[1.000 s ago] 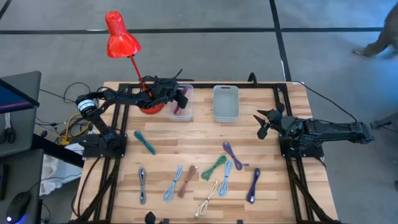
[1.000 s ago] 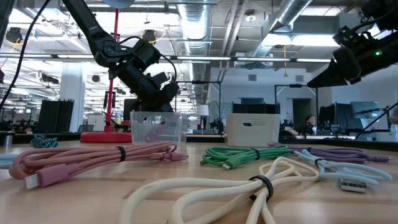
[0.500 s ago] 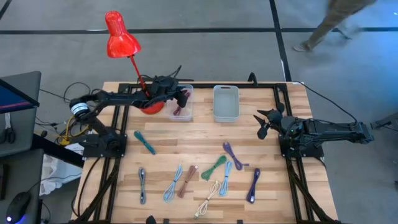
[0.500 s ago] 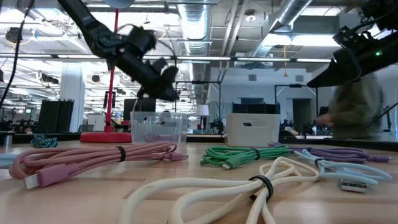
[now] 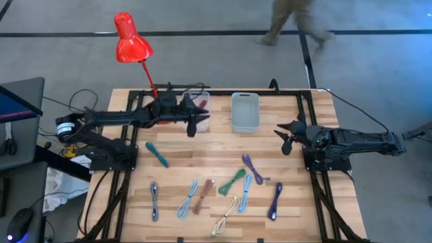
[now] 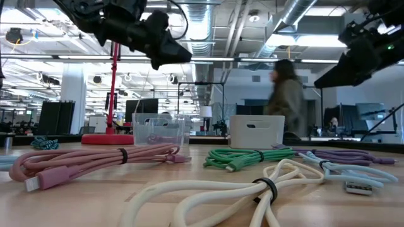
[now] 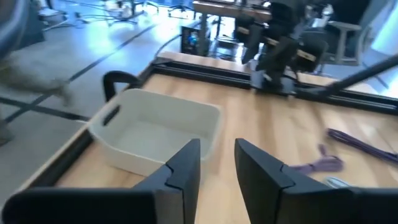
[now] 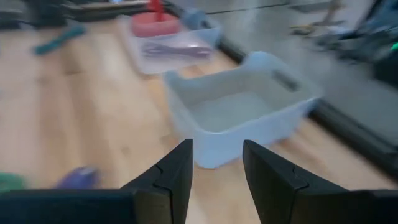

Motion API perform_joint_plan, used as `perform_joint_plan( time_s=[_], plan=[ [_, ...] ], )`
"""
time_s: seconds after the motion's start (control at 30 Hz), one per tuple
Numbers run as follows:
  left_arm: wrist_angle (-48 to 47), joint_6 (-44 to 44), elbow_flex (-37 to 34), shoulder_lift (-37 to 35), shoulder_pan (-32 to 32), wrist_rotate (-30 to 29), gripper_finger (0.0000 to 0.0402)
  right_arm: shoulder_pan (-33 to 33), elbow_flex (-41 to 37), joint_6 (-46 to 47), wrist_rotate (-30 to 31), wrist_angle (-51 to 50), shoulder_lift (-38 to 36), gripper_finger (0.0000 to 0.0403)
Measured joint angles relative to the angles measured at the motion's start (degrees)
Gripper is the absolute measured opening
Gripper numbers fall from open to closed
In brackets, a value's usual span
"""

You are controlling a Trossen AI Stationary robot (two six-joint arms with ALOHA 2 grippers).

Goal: Pick & Place USB Port
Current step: Put the purple USB cable into the gray bin

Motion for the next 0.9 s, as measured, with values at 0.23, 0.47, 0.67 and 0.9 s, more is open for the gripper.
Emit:
perform_joint_plan(
  time_s=[0.23, 0.47, 0.67, 0.9],
  plan=[
    [0.0, -0.2, -0.8, 0.0, -6.2, -0.1, 0.0108, 2.4, 1.1, 3.8, -6.7, 0.6, 0.0, 0.0135],
    [-0.2, 1.7, -0.8, -0.4, -13.5, -0.1, 0.0106, 5.6, 2.0, 4.9, -7.6, 0.6, 0.1, 0.0134],
    [-9.3, 5.3, -0.8, -6.5, -16.5, -1.4, 0.0088, 7.5, 2.1, 5.0, -7.6, 1.1, 0.1, 0.0133],
    [-15.0, 2.0, -6.8, -15.5, -16.2, -3.1, 0.0070, 8.1, 2.1, 4.6, -6.3, 1.8, 0.1, 0.0133]
  ],
)
